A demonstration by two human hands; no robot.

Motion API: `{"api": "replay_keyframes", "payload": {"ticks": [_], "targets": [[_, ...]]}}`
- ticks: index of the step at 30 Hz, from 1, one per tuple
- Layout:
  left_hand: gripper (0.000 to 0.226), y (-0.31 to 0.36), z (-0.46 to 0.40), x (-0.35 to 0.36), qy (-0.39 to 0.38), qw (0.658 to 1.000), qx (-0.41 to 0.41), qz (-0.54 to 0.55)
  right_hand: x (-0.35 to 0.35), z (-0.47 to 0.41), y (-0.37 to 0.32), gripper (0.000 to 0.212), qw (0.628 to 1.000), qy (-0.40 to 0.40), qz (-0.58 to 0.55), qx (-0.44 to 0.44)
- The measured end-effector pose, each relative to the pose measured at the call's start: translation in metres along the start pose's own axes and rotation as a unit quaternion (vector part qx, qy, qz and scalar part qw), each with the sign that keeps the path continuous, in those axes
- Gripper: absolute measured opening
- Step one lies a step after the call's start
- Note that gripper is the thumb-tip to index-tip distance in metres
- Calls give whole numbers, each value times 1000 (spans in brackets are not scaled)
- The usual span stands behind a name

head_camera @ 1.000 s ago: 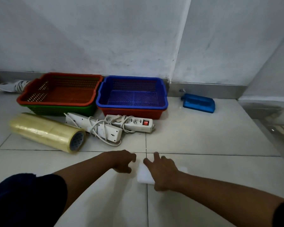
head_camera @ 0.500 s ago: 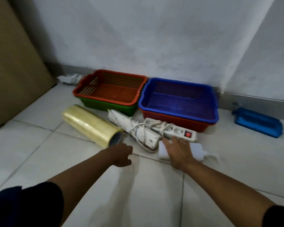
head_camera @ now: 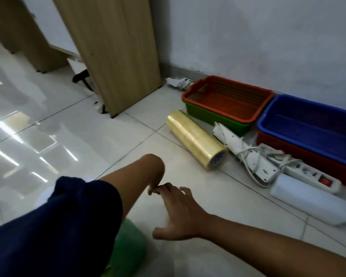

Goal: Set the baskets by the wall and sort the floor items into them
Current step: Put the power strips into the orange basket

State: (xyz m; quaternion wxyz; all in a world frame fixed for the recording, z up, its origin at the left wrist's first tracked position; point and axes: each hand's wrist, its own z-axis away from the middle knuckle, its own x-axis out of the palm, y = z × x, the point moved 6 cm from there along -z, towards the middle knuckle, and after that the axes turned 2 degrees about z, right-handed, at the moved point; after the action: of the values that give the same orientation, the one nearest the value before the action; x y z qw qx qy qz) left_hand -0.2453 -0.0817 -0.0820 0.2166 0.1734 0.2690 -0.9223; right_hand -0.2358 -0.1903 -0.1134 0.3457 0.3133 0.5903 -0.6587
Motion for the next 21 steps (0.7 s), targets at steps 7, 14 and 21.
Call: {"api": "replay_keyframes", "payload": {"ticks": [7, 14, 21], "targets": [[40, 4, 37, -37, 110, 990, 49, 70, 28, -14, -56, 109, 983, -99, -140, -72], [43, -59, 53, -29, 15, 972, 29, 234, -16, -24, -100, 103, 955, -49, -234, -173], [21, -149, 90, 37, -44, 951, -2, 305, -78, -40, -169, 53, 950, 28, -194, -244]]}}
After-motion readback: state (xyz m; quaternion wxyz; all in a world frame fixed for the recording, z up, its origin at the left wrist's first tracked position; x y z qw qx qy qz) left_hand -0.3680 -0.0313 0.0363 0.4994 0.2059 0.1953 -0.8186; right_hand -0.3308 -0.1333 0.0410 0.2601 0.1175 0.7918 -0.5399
